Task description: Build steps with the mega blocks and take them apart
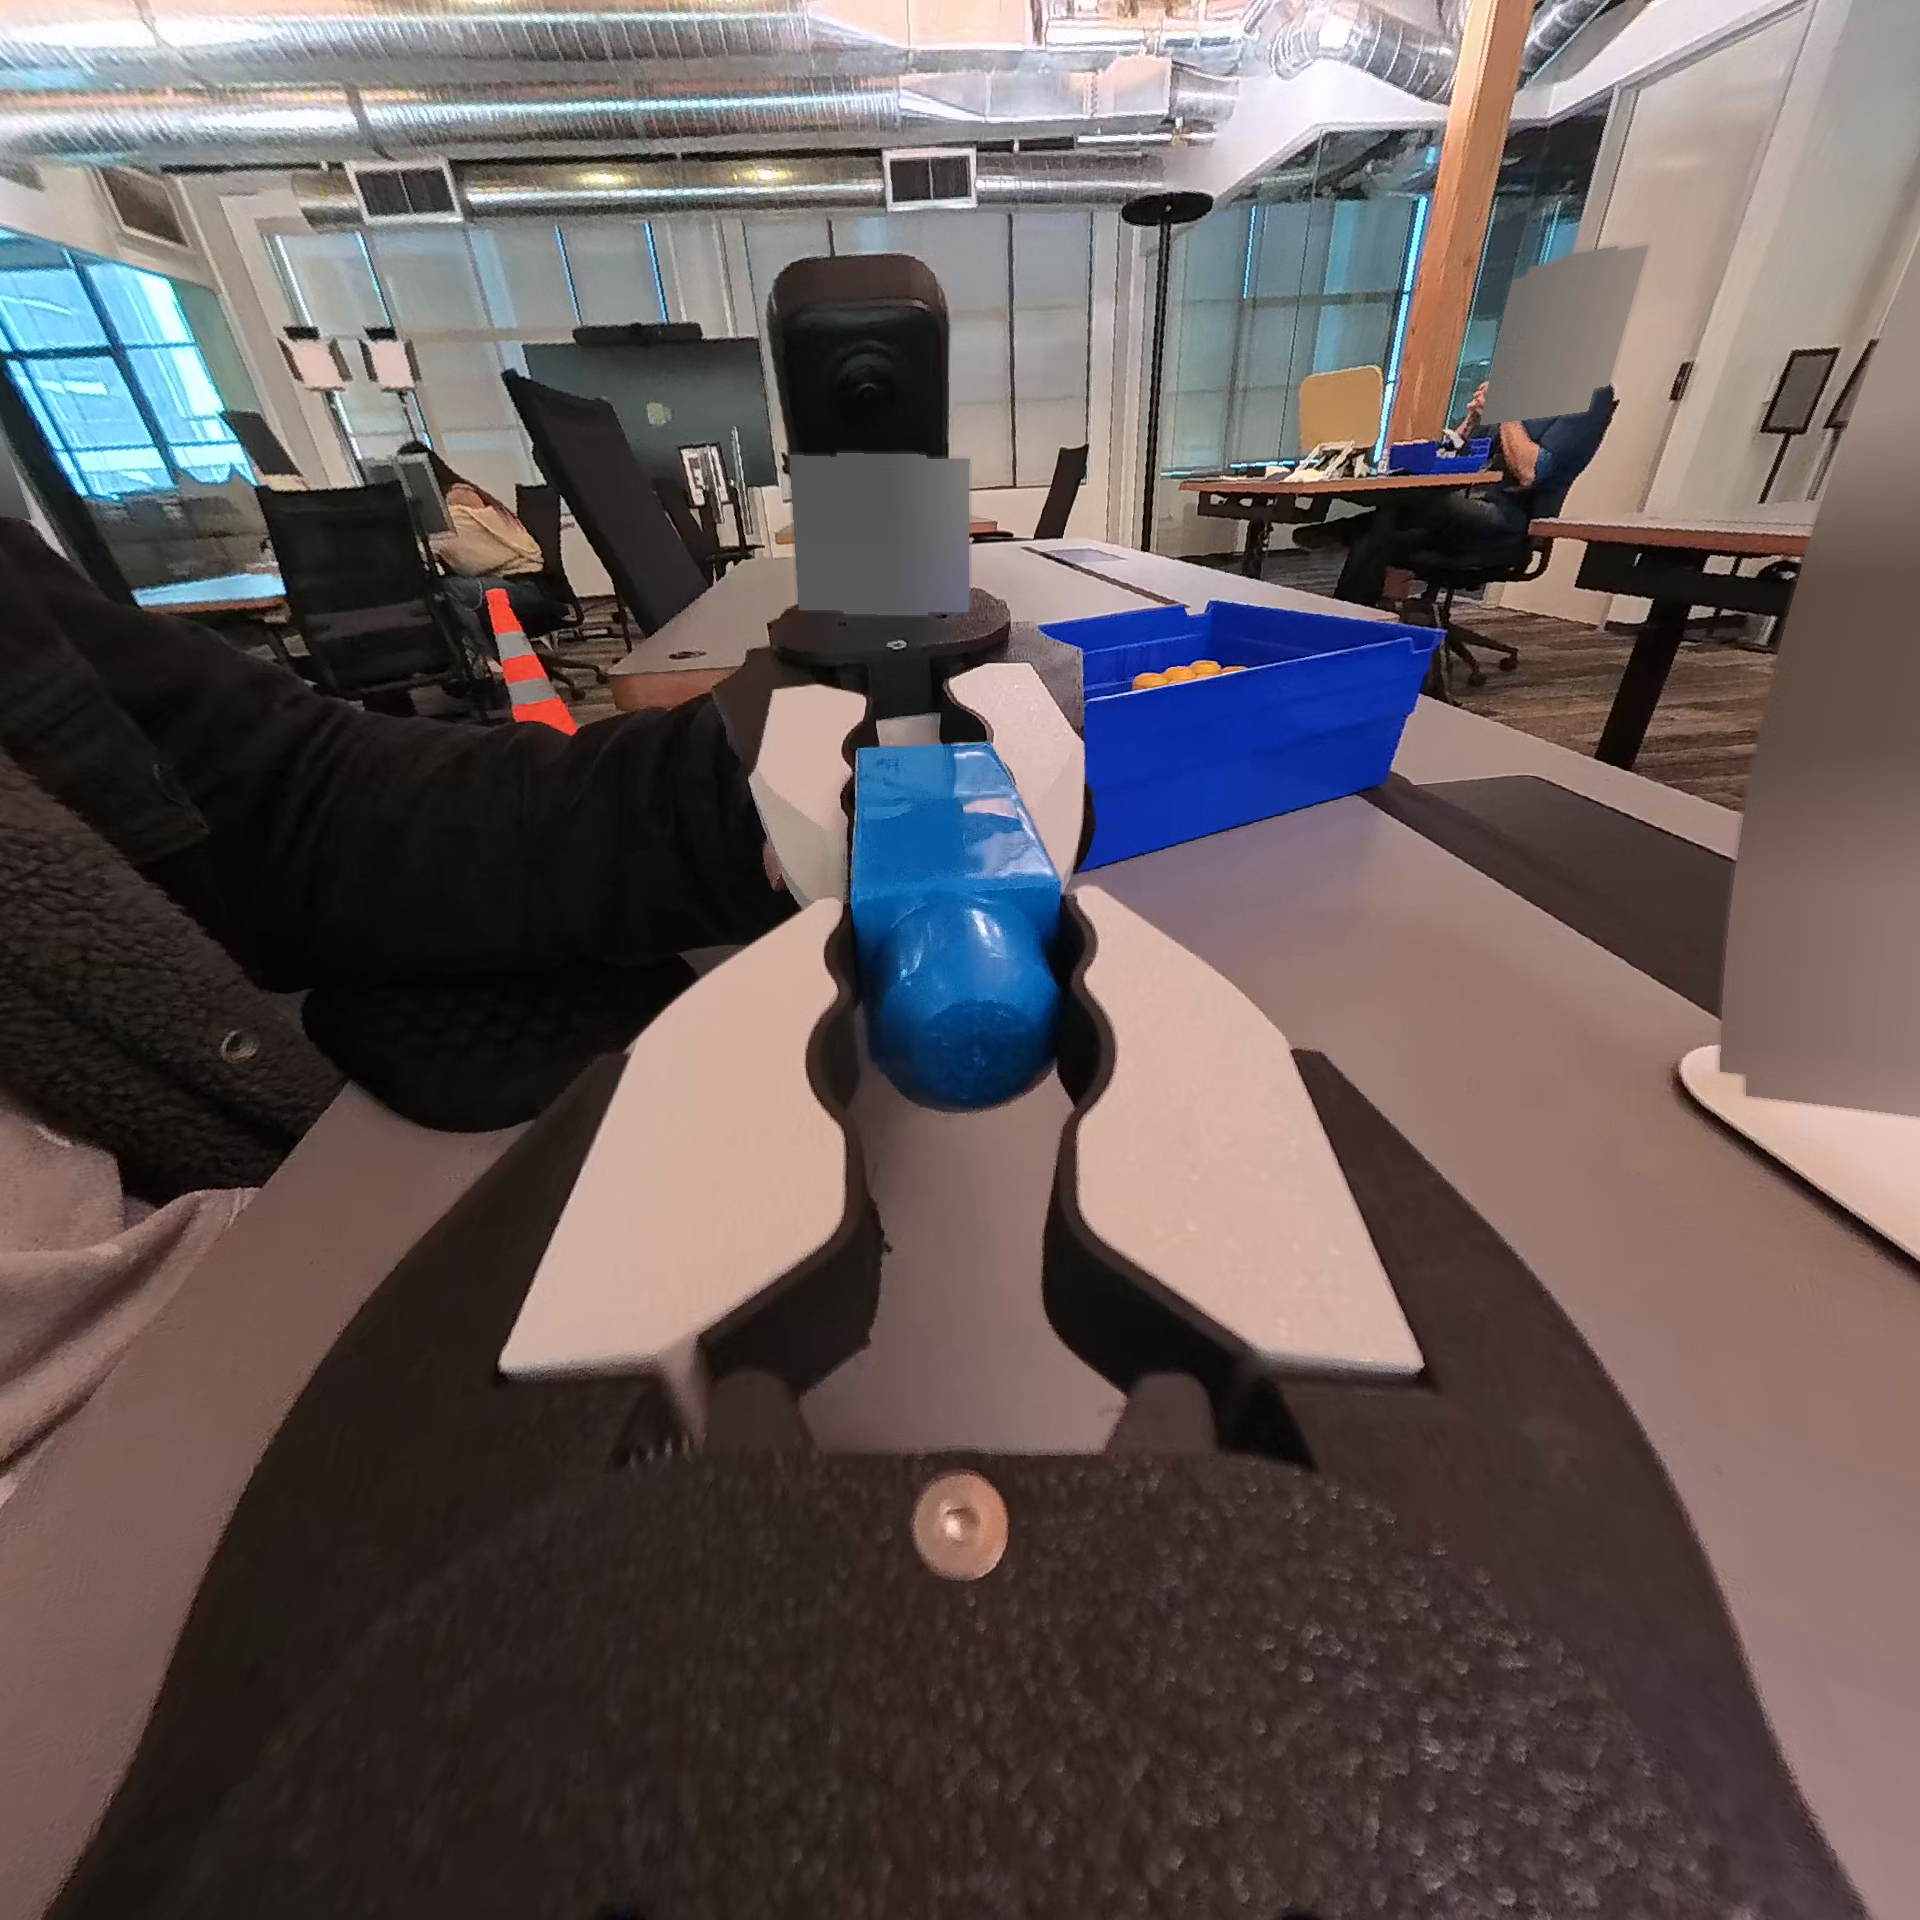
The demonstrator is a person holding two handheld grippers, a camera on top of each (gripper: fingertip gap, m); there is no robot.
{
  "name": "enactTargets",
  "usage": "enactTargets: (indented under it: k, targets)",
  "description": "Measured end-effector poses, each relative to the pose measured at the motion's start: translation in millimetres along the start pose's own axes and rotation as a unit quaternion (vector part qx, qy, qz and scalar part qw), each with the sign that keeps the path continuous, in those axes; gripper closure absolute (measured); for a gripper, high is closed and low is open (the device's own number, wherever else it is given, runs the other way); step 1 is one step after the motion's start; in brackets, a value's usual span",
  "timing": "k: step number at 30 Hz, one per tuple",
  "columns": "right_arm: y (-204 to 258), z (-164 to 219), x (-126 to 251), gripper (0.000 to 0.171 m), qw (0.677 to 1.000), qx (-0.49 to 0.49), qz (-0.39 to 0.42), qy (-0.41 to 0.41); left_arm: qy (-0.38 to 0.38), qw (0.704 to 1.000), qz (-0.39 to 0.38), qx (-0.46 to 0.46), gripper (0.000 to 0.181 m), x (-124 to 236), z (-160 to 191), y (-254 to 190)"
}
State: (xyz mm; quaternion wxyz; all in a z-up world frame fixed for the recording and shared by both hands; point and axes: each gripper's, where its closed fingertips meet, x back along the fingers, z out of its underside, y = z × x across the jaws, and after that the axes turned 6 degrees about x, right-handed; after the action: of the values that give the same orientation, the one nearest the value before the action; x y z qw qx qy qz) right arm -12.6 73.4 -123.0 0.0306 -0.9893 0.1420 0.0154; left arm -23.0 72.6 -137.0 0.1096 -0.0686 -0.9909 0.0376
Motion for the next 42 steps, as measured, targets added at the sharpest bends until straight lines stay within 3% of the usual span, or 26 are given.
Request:
enactTargets:
  k: [11, 19, 24, 28, 42]
  targets:
    - [-4.7, -0.8, 1.6, 0.134, 0.999, 0.011, 0.017, 0.040, -0.012, 1.000, -0.012, -0.005, 0.144, -0.8, -3.1, 3.7]
    - [-13.4, -21.9, 31.3, 0.130, 0.997, 0.029, 0.046, 0.053, -0.058, 0.998, 0.002, 0.030, 0.144, 10.0, -16.5, 5.2]
    - [-3.2, -10.4, 19.9, 0.128, 0.997, 0.014, 0.020, 0.075, -0.046, 0.999, 0.008, 0.024, 0.144, 5.3, -13.5, 0.7]
    - [1.1, -8.6, 20.7, 0.139, 0.997, 0.011, 0.005, 0.073, -0.036, 0.999, 0.011, 0.019, 0.144, 1.6, -11.8, -2.4]
    - [-2.2, -11.5, 19.9, 0.138, 0.996, -0.006, 0.018, 0.088, -0.044, 0.998, 0.011, 0.038, 0.144, 1.8, -13.0, -0.3]
